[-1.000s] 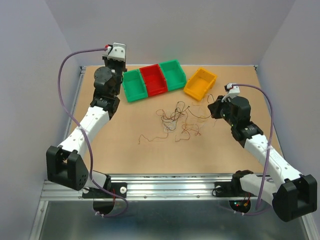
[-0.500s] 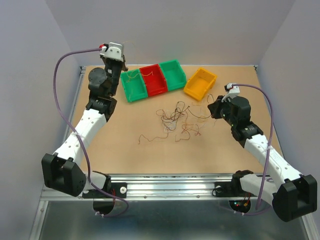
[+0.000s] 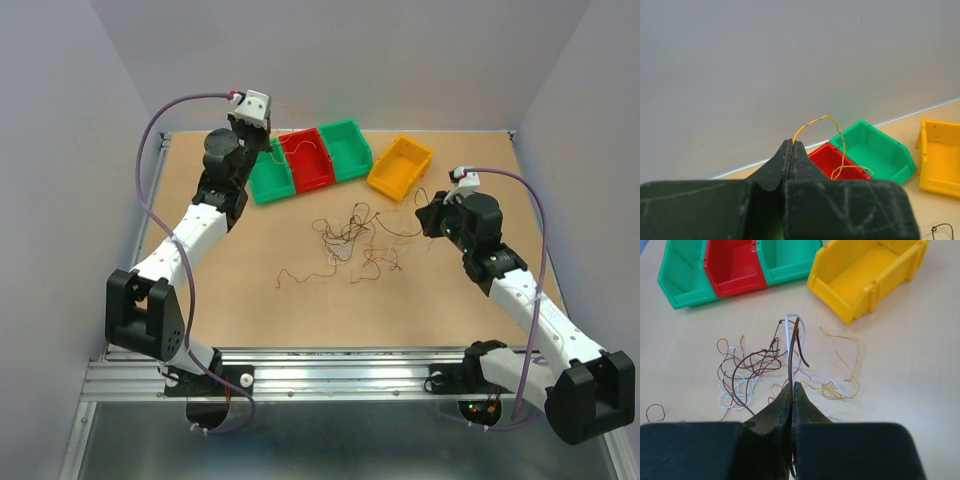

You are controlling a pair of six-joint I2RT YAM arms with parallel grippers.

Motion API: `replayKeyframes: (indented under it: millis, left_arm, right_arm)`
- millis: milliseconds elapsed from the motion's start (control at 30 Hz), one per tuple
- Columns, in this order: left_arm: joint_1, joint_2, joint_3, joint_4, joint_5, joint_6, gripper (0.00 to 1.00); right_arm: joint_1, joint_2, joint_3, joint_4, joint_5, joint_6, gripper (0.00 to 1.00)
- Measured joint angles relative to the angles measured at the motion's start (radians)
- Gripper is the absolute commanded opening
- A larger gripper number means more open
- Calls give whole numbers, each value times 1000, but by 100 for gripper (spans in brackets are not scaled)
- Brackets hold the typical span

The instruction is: Untangle the cables

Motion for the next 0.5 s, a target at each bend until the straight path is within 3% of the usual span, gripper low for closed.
replayKeyframes:
  millis: [500]
  left_arm:
    - [102, 127, -52, 15, 23, -36, 0]
  right_arm:
    - [0, -5, 0, 0, -5, 0, 2]
